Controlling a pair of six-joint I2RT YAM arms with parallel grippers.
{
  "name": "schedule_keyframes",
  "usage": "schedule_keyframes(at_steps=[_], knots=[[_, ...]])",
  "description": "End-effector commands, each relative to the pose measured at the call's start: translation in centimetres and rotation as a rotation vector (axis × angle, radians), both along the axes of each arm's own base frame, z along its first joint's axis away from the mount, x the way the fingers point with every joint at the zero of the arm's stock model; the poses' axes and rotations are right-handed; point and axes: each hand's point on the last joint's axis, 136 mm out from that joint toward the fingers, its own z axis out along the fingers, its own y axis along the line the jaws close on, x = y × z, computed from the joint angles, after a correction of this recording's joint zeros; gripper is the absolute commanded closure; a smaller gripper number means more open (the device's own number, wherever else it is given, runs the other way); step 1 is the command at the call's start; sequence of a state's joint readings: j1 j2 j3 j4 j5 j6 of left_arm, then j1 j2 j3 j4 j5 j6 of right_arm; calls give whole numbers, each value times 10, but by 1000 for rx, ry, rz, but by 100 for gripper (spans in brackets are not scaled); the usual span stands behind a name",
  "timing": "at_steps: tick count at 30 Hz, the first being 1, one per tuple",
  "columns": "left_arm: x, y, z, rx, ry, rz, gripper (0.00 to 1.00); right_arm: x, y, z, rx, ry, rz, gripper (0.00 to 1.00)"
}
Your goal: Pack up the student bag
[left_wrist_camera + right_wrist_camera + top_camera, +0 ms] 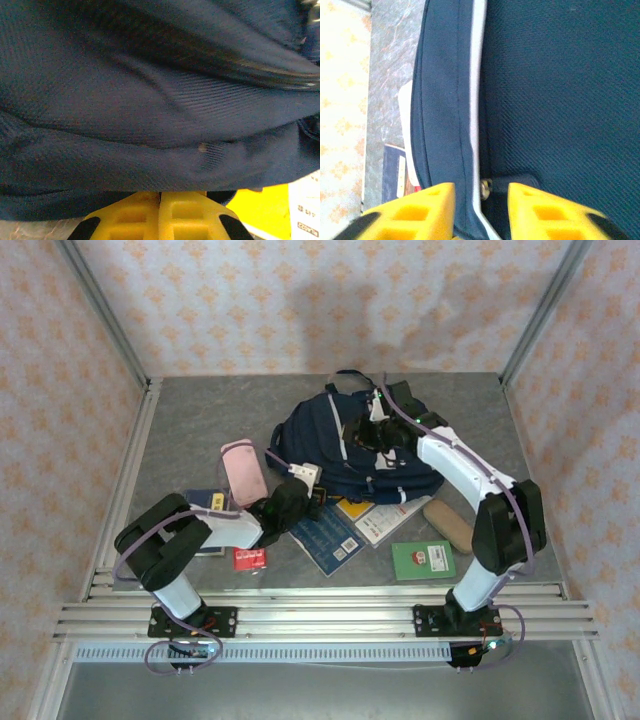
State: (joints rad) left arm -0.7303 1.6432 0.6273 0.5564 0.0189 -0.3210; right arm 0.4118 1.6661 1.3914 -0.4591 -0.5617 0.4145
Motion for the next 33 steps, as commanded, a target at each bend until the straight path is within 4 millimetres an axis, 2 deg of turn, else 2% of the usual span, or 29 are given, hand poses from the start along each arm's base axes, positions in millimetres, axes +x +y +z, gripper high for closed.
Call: schedule_keyframes(at_steps=[1,6,10,12,13,14,18,20,23,25,28,33], knots=[[-2,7,5,-3,15,11,100,-2,-16,31,-1,-58,-121,53],[-8,-2,14,-41,37,-19,100,-21,-49,30,79,3,-406,55],[-10,-12,35,-64,31,-53,100,-52,-80,14,161,77,-642,72],[-12,-17,47,-77,24,-68,100,-68,-91,4,187,125,-729,75],[-13,-20,52,-84,22,-77,100,-72,-89,-5,203,151,-745,74],[-15,-23,57,-92,21,-89,100,-80,-87,-7,256,165,-753,71],[-23,-37,70,-102,16,-132,100,-95,-66,-32,372,267,-760,54],[-28,-42,73,-101,15,-150,100,-97,-54,-40,419,286,-758,47],[-32,-47,72,-97,18,-162,100,-96,-39,-51,467,322,-764,44],[-35,-49,72,-102,23,-167,100,-95,-34,-65,461,346,-780,37],[-39,-50,72,-112,27,-170,100,-90,-30,-76,472,344,-803,36],[-42,-48,73,-106,22,-171,100,-86,-42,-94,441,324,-881,40]])
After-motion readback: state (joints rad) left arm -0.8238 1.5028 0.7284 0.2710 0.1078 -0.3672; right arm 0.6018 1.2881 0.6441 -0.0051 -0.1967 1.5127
